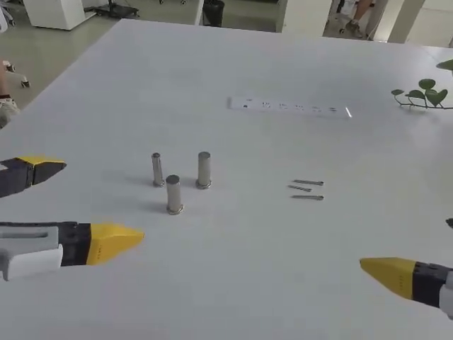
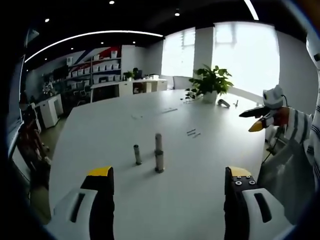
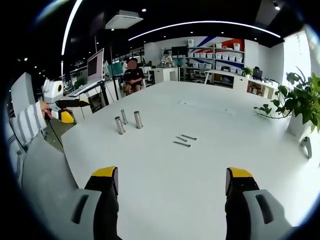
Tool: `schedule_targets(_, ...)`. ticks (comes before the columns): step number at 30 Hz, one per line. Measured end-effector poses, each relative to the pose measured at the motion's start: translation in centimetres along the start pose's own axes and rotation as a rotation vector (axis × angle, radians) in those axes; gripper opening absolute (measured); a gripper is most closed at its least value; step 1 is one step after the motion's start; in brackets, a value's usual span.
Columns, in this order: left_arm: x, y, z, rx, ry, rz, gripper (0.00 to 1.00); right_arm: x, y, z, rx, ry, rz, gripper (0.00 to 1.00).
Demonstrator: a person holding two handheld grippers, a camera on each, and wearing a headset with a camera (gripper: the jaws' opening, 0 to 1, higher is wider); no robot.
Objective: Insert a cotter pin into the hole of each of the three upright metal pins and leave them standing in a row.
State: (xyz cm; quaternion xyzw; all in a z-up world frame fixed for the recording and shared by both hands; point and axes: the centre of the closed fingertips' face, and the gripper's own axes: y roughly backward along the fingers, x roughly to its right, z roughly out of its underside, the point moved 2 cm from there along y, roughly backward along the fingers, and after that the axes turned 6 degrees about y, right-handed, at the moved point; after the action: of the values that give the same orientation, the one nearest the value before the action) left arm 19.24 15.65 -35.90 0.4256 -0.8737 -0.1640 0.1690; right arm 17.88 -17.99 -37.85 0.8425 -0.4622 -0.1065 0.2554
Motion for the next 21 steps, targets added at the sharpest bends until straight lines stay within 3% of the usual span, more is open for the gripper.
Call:
schedule_targets(3,0.0,-0.9,-0.4,0.0,-0.009,0.024,0.88,0.0,0.0,-0.1,0.001,0.002,-0.003,0.87)
schedule_targets(10,0.1,-3.1,-0.7,-0.05,-0.054,0.057,0.81,0.1,0.1,0.1,-0.003,0.0,0.002,0.87)
schedule_targets(21,0.3,-6.0,-1.5,-0.045,-0.062,0.101,0.71,0.2,0.2,0.1,-0.004,0.004,0.001,0.86)
